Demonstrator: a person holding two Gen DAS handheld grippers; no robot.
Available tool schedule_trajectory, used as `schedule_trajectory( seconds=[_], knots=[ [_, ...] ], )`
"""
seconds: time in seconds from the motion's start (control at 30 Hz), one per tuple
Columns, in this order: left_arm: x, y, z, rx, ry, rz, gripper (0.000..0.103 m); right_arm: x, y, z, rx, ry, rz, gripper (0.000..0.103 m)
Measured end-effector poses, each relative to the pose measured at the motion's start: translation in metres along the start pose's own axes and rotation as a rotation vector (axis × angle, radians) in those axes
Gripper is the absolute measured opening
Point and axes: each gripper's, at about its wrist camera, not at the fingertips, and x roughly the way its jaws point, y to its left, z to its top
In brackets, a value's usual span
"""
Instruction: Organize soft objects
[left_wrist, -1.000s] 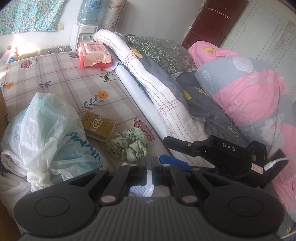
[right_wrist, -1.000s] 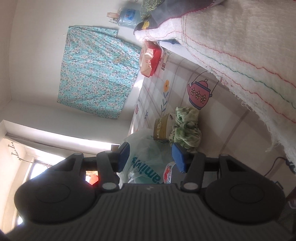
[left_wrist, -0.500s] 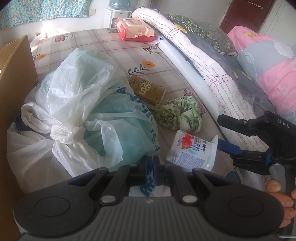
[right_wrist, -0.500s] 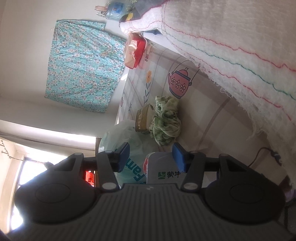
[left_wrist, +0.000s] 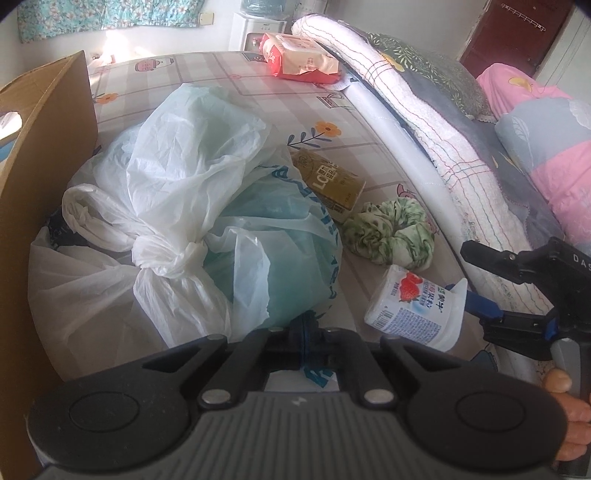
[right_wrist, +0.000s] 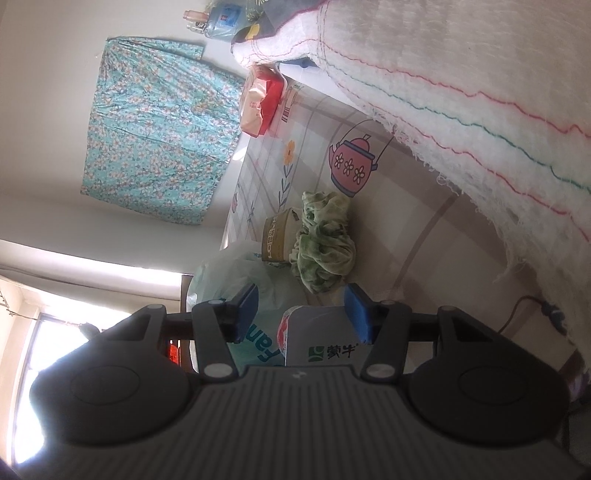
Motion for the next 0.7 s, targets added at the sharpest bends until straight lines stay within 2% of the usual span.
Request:
schedule_trajectory(
  seconds=[0.17,0.2,0.27,0.47,0.7],
  knots=[
    [-0.003,-0.005,-0.003,0.025,0.001,-0.003,0.005,0.000,0.000,0.000,-0.004,0.000,0.003,0.052],
    [-0.005,-0.007,-0.004,0.037,0.001,-0.008,0.009,0.000,0.001,0.000,-0.006,0.000,0.003,0.052],
    [-0.012,-0.013,-0.007,0.071,-0.006,-0.029,0.028,0.000,0.001,0.000,-0.010,0.000,0.002,0.052],
    [-0.036,-0.034,-0.016,0.167,-0.049,-0.057,0.051,-0.001,0.001,-0.001,-0.018,0.000,0.002,0.053],
    [-0.039,-0.055,-0.023,0.231,-0.052,-0.123,0.053,-0.006,0.000,-0.002,-0.032,-0.011,-0.006,0.053]
  ],
)
